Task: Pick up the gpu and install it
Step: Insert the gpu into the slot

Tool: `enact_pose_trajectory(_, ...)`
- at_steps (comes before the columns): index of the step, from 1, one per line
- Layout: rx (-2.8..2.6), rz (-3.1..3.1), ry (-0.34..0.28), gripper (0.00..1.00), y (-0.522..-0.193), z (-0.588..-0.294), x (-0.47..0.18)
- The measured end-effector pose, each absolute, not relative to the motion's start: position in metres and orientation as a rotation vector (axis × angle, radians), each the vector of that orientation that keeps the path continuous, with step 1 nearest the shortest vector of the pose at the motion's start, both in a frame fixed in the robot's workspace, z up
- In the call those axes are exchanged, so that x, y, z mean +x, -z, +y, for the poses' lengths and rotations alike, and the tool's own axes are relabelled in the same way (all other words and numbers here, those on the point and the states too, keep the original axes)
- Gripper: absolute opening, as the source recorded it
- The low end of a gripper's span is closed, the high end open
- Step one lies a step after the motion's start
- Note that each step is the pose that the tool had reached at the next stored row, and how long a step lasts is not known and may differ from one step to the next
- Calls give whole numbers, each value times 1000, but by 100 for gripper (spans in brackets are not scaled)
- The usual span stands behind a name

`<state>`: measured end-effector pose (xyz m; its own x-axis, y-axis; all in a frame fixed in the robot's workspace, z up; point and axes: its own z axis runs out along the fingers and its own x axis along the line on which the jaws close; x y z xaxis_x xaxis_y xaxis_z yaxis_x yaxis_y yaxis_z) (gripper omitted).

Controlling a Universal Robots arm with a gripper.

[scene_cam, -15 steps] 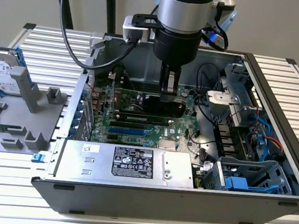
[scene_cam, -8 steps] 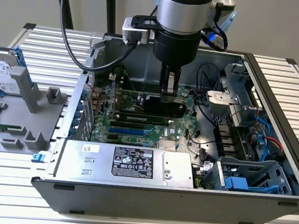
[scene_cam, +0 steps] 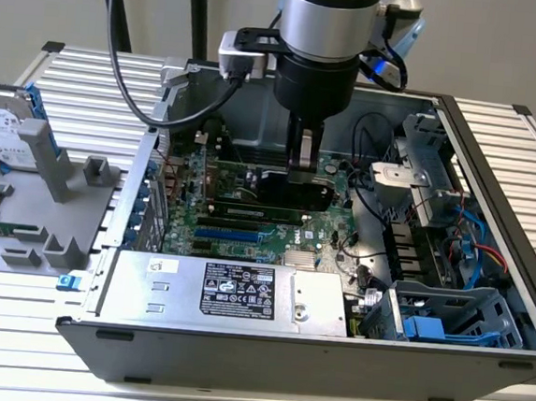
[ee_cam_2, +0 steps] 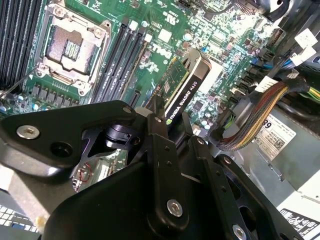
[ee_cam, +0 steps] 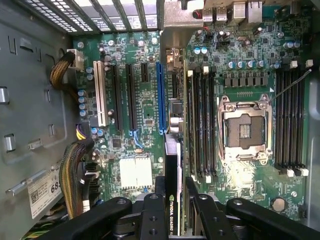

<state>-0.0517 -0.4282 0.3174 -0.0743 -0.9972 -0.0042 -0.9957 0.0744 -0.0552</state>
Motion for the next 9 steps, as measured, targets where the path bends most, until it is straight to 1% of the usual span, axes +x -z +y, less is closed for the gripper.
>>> enact_pose_trajectory(9,-2110,2272,58,0,-316,-428,-59)
